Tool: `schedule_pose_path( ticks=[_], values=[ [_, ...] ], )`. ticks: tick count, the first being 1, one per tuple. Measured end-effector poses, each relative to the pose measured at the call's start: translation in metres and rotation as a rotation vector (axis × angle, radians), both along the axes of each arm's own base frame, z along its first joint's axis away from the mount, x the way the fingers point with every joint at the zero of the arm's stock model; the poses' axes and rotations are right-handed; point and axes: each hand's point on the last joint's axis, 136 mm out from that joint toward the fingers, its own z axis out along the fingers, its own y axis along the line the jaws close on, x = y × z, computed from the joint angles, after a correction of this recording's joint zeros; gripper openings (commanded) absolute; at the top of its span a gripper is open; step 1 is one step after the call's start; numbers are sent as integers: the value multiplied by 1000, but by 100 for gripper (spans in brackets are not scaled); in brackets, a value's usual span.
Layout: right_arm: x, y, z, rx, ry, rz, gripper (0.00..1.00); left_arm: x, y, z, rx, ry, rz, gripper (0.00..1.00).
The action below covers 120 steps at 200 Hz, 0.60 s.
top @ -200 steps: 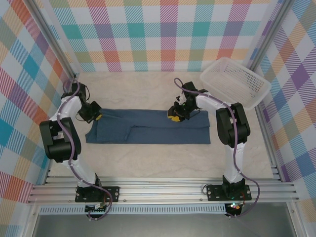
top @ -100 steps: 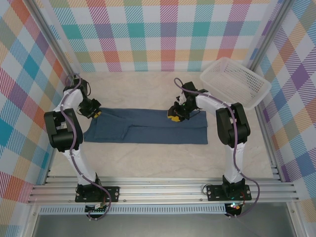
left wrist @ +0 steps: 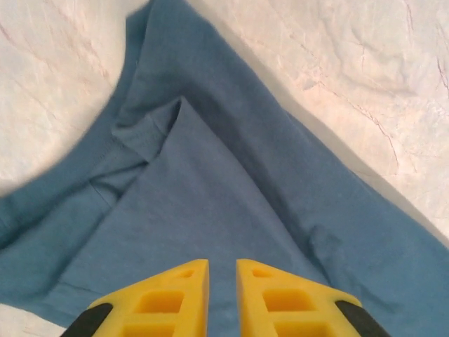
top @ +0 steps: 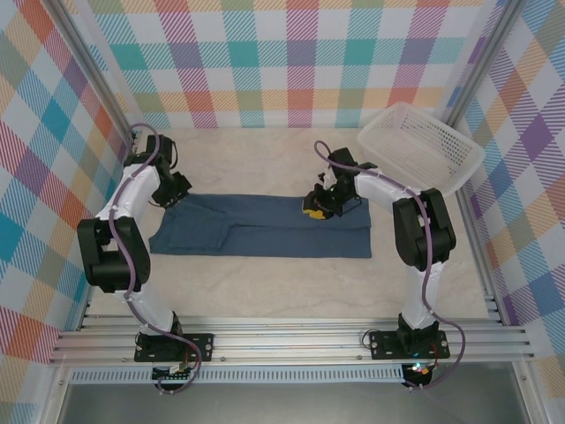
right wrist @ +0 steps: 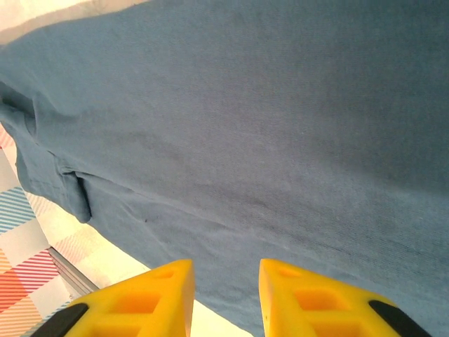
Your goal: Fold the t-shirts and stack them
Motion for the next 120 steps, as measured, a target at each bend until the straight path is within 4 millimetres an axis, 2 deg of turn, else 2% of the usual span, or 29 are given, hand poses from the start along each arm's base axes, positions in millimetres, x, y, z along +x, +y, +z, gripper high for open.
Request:
schedule_pose_path(
  ticks=[19, 39, 67, 92, 107, 120],
  values=[
    [1, 3, 1, 26, -16, 7, 30, -2, -6, -22, -50, 50, 28, 13],
    [2, 8, 6, 61, -40, 16, 30, 6, -7, -48, -77, 100, 45, 13],
    [5, 12, 20, 101, -79, 27, 30, 36, 0, -75, -82, 135, 60, 11],
    [5, 13, 24, 104, -91, 29, 30, 61, 4, -96, -74, 147, 47, 11],
    [6, 11, 24, 93, -94, 24, 32, 66, 6, -93, -67, 145, 40, 14],
    [7, 6, 23, 73, -98, 11, 32, 72, 6, -87, -62, 129, 30, 22]
  ],
)
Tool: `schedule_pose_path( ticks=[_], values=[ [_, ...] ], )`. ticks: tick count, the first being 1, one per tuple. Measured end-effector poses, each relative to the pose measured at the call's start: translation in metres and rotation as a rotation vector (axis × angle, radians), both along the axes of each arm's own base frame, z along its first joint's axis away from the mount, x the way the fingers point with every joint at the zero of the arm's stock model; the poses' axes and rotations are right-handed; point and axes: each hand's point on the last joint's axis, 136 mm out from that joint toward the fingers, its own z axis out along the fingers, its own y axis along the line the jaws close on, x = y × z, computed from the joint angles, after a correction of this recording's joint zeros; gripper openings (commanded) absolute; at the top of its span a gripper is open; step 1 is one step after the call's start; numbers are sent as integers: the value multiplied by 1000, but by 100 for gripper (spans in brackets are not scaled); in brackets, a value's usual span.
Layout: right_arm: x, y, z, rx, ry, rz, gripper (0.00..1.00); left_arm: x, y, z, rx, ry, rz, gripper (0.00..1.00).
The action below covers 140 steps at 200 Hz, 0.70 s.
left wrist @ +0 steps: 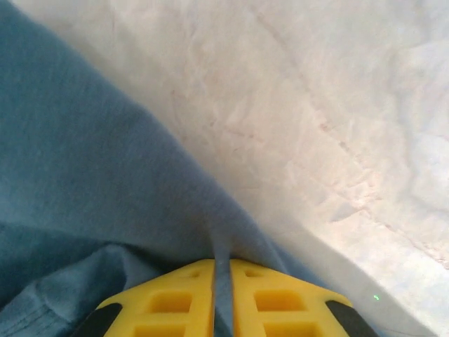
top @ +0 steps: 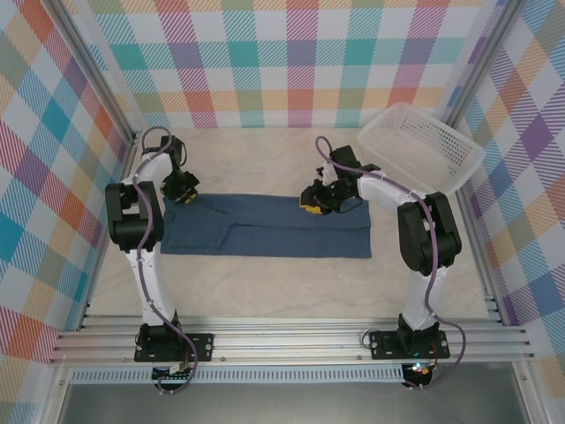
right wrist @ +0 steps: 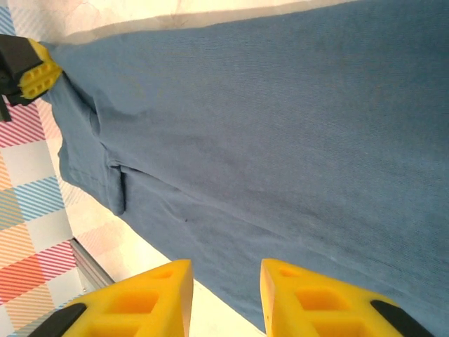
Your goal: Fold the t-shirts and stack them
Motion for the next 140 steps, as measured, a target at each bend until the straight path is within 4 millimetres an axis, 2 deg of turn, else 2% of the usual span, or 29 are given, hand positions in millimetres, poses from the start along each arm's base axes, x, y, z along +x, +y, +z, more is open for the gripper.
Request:
schedule_pose_path(
  ticks=[11, 21, 35, 48, 67, 80, 96, 112, 123, 140],
  values=[
    [1, -7, -1, -21, -2, -19, 32, 3, 2, 4, 14, -11, -10, 31],
    [2, -15, -3, -41, 2, -38, 32, 4, 2, 9, 25, -21, -8, 34],
    [9, -32, -7, -79, 4, -83, 32, 2, 3, 22, 49, -39, -8, 36],
    [16, -55, -13, -132, 12, -130, 31, -4, -2, 43, 61, -79, -4, 34],
    [25, -83, -18, -210, 24, -186, 31, -34, -24, 76, 18, -135, 28, 28],
    [35, -98, -21, -261, 28, -207, 30, -59, -44, 85, -42, -158, 61, 26],
    [43, -106, -30, -320, 39, -212, 31, -90, -62, 74, -107, -125, 112, 24],
    [40, -112, -44, -384, 73, -203, 32, -114, -69, 46, -143, -31, 181, 23],
    [32, -118, -55, -429, 110, -197, 33, -120, -69, 30, -145, 23, 215, 23],
    [20, -128, -67, -494, 166, -186, 34, -119, -70, 10, -149, 74, 244, 22]
  ],
)
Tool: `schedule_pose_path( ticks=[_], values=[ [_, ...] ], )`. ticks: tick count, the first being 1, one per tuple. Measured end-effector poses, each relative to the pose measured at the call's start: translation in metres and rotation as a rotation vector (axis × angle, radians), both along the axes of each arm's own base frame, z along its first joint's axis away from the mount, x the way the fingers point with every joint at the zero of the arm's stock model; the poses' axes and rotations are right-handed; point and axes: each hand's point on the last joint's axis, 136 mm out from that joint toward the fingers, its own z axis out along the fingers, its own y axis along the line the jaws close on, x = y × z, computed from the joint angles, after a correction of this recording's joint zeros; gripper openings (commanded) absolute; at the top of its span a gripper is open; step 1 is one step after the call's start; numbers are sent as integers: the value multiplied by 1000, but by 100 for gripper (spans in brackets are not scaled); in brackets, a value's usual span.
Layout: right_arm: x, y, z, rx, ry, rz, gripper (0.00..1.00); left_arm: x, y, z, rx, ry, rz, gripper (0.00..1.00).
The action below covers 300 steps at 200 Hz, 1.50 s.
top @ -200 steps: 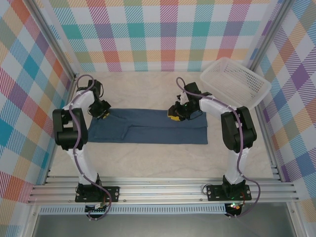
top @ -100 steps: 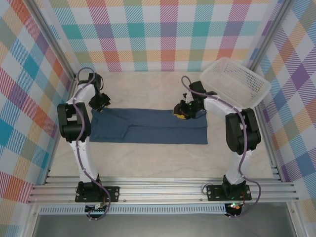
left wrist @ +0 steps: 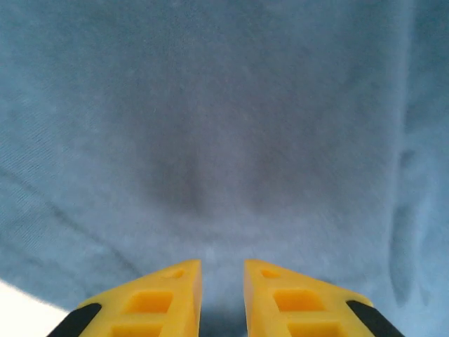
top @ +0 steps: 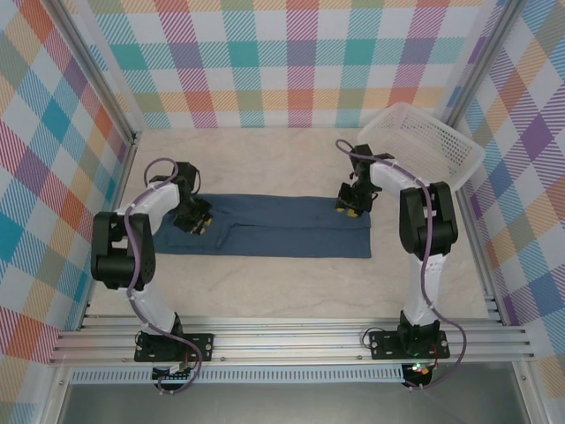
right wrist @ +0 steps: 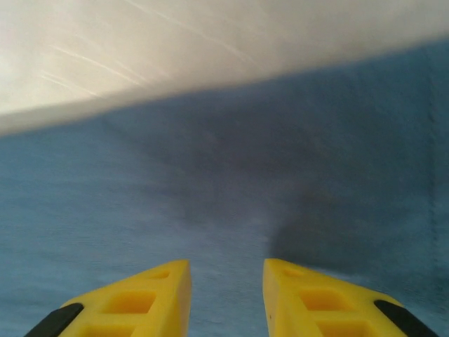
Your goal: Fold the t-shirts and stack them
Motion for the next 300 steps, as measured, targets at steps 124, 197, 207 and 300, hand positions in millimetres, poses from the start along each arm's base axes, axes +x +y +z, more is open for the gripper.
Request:
schedule_pose_path(
  ticks=[124, 197, 207, 300],
  values=[
    [-117, 8, -14, 28, 207, -129, 34, 224, -91, -8, -166, -303, -216, 32],
    [-187, 80, -14, 80, 322, -126, 34, 254, -216, -5, -331, -450, -365, 31],
    [-192, 88, -14, 85, 334, -124, 34, 254, -222, -5, -346, -454, -368, 31],
    [-212, 137, -13, 141, 404, -81, 35, 262, -221, -2, -289, -512, -513, 32]
  ],
)
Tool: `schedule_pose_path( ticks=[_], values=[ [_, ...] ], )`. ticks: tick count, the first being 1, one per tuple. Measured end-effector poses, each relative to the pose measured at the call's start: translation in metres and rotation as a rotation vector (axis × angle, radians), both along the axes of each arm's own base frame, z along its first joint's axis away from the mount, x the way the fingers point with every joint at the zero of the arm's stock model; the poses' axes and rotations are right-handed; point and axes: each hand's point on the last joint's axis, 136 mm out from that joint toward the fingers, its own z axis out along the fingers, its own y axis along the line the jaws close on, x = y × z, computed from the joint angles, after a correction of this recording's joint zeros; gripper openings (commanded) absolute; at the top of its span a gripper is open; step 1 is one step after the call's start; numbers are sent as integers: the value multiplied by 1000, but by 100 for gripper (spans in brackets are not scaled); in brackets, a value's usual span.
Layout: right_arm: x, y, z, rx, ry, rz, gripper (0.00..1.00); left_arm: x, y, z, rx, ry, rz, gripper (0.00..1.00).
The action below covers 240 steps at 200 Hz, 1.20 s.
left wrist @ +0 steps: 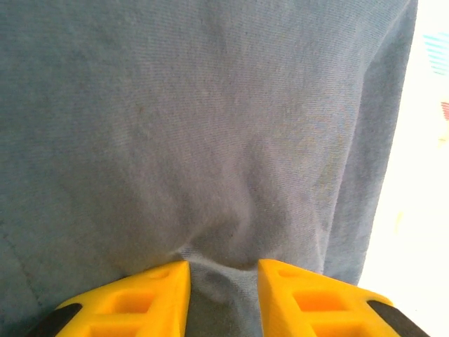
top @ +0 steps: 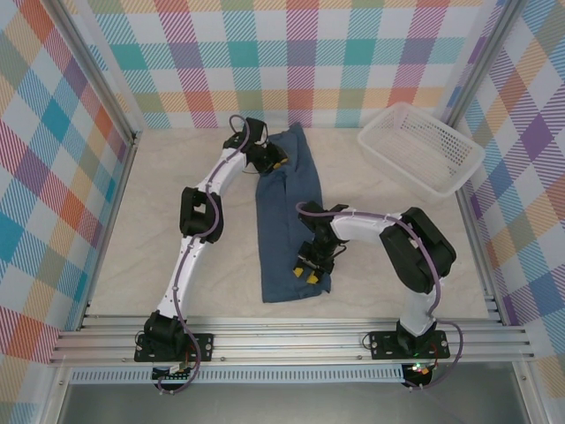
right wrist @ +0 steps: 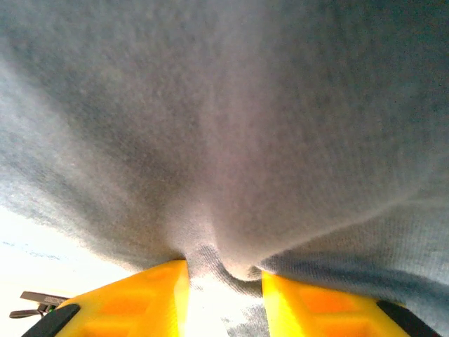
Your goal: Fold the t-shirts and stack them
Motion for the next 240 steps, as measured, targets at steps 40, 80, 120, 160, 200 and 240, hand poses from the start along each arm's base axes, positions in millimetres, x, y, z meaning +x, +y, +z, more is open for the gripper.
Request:
schedule_pose_path(
  ticks=[40, 80, 120, 160, 200, 240],
  values=[
    [-4, 6, 1, 10, 4, 23, 35, 11, 39, 3, 132, -63, -5, 46],
    [5, 22, 8, 27, -27, 76, 36, 22, 66, 11, 212, -121, 8, 52],
    [22, 34, 31, 47, -103, 129, 41, 8, 83, 47, 302, -116, 36, 51],
    [62, 40, 68, 93, -276, 163, 42, -60, 97, 95, 276, -38, 78, 48],
    [142, 26, 85, 166, -452, 118, 37, -137, 98, 65, 121, 135, 195, 44],
    [235, 30, 74, 227, -588, 103, 35, -168, 97, 5, 54, 317, 314, 42]
  ],
)
